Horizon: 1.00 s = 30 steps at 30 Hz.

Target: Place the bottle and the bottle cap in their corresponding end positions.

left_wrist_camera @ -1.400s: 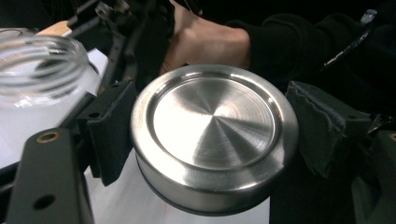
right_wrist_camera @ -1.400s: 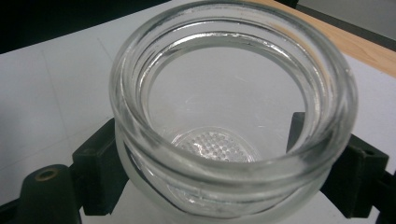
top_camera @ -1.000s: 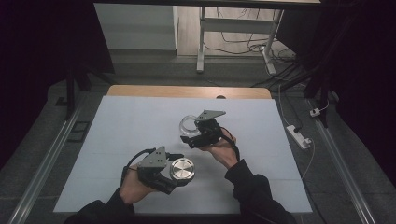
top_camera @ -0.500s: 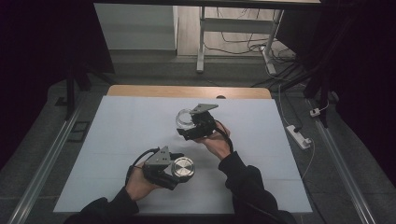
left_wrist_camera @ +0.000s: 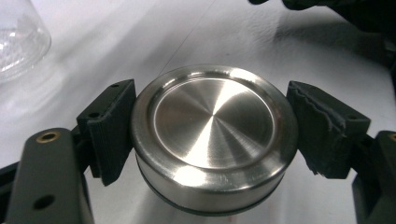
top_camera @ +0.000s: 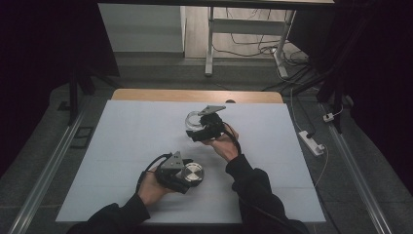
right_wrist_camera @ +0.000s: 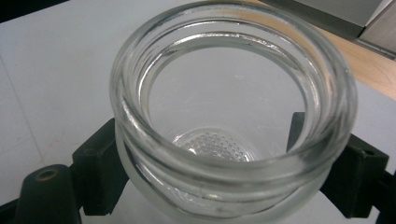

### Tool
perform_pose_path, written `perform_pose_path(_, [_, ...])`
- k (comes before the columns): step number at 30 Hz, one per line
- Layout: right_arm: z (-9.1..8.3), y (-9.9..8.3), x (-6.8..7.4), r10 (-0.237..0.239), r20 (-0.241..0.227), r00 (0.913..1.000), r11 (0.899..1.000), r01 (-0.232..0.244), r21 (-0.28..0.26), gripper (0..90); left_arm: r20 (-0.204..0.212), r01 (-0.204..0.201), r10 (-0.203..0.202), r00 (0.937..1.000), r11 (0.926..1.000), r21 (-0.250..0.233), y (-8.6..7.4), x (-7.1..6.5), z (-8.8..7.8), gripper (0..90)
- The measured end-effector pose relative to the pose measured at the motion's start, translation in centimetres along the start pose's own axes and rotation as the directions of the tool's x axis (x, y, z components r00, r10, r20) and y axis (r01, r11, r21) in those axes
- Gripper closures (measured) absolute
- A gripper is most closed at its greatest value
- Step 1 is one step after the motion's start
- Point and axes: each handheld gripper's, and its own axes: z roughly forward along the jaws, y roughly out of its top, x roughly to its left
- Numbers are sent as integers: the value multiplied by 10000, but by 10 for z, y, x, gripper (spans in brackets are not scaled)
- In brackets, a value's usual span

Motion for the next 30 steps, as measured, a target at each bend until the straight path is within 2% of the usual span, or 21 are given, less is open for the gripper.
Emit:
perform_pose_path(5, [4, -3, -4, 44, 132, 9999, 9999, -46, 120, 152, -164, 92, -88, 9998, 9997, 226, -1, 3, 6, 208])
perform_pose_path(9, [10, -8, -6, 78, 174, 9998, 9995, -83, 303, 152, -311, 138, -119, 9994, 9981, 596, -3, 3, 13, 208])
perform_pose_path(15, [14, -12, -5, -34, 143, 9999, 9990, 28, 451, 152, -439, 133, -93, 9990, 9956, 930, -4, 5, 18, 207])
perform_pose_path(17, [16, -14, -3, -246, 50, 9997, 9983, 243, 536, 152, -436, 124, -77, 9990, 9941, 1078, -4, 6, 19, 207])
perform_pose_path(20, [18, -16, -2, -307, 13, 9995, 9977, 306, 601, 152, -467, 148, -93, 9989, 9928, 1188, -5, 5, 23, 207])
perform_pose_path(25, [18, -19, -2, -410, -111, 9991, 9978, 415, 526, 149, -401, 191, -138, 9991, 9907, 1346, -6, 7, 24, 205])
perform_pose_path(27, [19, -21, -2, -345, -113, 9993, 9984, 350, 447, 146, -422, 166, -94, 9991, 9846, 1742, -5, 7, 27, 197])
perform_pose_path(30, [18, -22, -3, -298, -213, 9993, 9988, 306, 380, 120, -430, 157, -81, 9990, 9836, 1797, -5, 7, 27, 193])
